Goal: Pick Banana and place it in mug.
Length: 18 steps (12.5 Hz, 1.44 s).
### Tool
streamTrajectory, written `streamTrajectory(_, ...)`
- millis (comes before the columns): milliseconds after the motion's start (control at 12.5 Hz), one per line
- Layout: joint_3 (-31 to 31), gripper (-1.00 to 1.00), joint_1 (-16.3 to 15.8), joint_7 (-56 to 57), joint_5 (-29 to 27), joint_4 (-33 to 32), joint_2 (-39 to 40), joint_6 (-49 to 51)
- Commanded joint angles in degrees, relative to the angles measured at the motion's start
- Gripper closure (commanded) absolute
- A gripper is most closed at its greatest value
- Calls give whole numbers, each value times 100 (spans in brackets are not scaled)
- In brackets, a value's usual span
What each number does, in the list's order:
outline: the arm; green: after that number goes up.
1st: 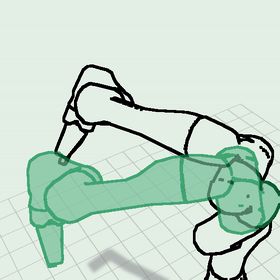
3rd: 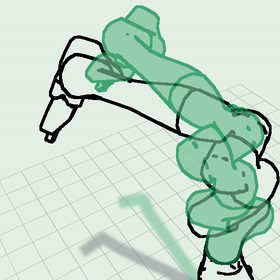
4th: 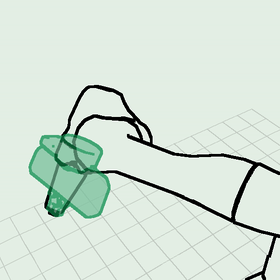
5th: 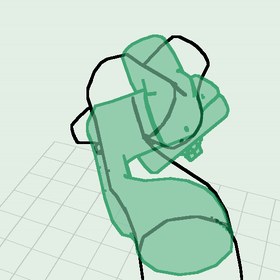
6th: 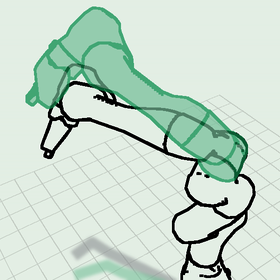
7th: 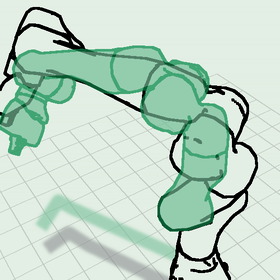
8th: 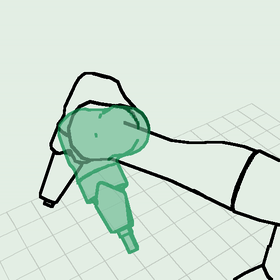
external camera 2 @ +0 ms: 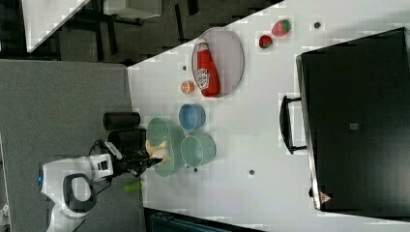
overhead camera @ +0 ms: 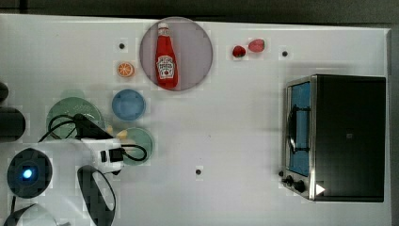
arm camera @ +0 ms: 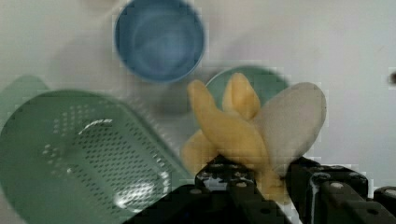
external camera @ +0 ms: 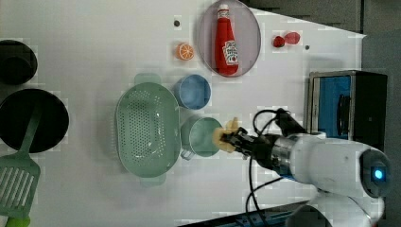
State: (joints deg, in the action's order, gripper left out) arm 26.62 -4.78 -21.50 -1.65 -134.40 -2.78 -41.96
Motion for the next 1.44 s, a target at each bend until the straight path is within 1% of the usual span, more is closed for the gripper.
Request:
streamTrajectory(80,-180,43,92,-510,-40,-48,731,-638)
streamTrajectory(160,-219,43,93,-511,-21,-54,878,-740)
streamTrajectory(240,-255,36,94,-510,-4,-61,969,-752)
streamTrajectory(480,-327,-29,94,-511,8,-113,1020,-835)
streamTrajectory(720,-328,-100,95,-511,8,-115,1013,-886)
streamTrajectory(880,-378,-100,99,-511,-2,-89,952,-886)
streamTrajectory(1040,-540,-100,135,-510,-17,7,672,-663)
streamTrajectory(1200,-796,-100,179,-408,-17,217,213,38)
streamTrajectory(1440,-1383,-100,228,307,-17,798,-465,1402)
